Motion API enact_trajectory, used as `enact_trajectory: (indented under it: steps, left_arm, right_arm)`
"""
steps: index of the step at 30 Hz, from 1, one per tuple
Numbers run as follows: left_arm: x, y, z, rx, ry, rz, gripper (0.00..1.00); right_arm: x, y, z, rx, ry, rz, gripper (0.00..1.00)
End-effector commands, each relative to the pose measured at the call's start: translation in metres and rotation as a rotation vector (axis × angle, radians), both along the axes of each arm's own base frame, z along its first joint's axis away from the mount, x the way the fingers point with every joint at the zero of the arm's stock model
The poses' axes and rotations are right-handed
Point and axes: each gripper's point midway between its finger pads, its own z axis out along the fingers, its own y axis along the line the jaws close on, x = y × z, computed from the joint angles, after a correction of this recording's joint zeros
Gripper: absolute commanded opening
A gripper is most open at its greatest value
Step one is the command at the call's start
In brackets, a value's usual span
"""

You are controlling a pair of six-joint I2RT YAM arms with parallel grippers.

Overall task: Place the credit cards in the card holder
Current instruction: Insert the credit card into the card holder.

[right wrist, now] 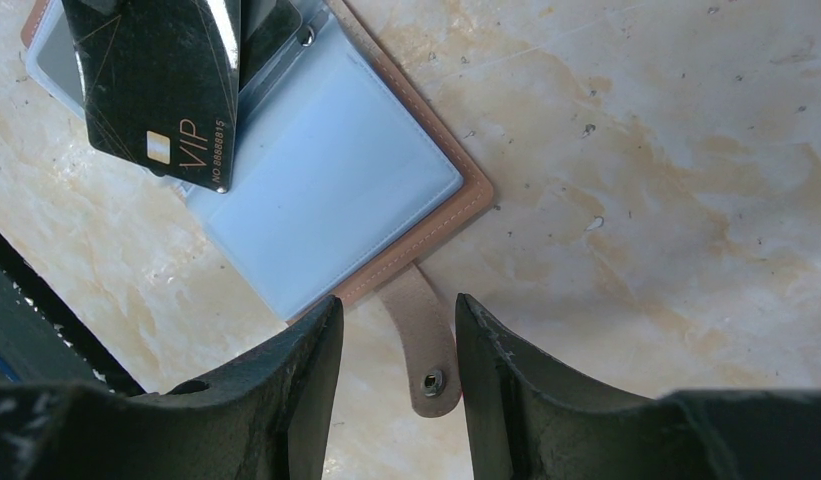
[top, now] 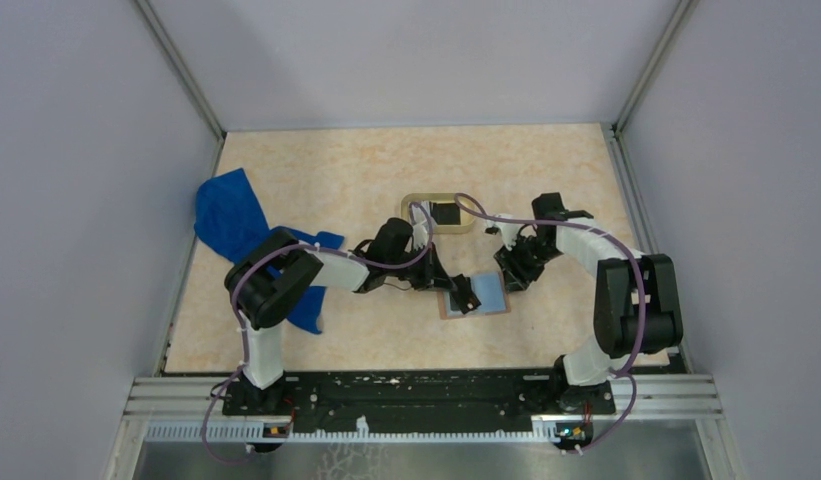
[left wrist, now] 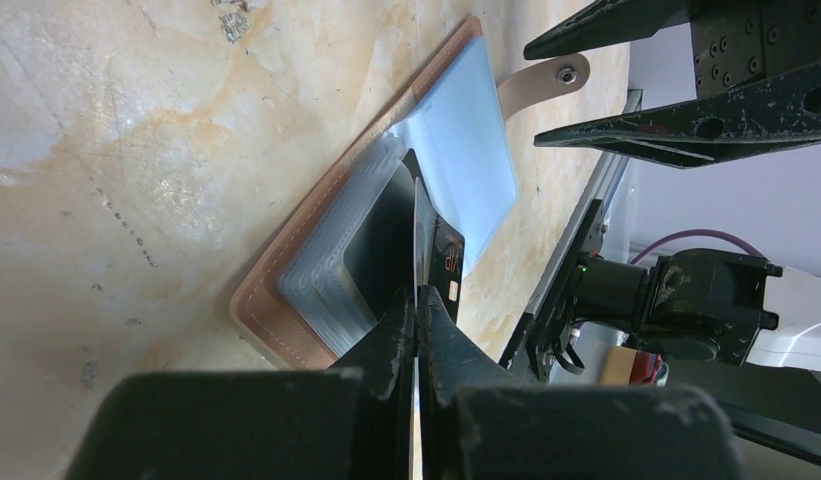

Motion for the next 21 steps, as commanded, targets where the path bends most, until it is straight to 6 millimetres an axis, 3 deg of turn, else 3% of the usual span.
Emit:
enact_trajectory:
  steps: [1, 21]
  left_arm:
    - [-0.001, -0.001, -0.009, 0.035, -0.004, -0.016, 0.00]
    - [-0.005, -0.016, -0.007, 0.016, -0.012, -0.040, 0.00]
  right_arm:
    - [0.008, 0.005, 0.006, 0.011, -0.016, 0.009, 0.45]
    - [0.008, 0.006, 0.006, 0.010, -0.014, 0.016, 0.45]
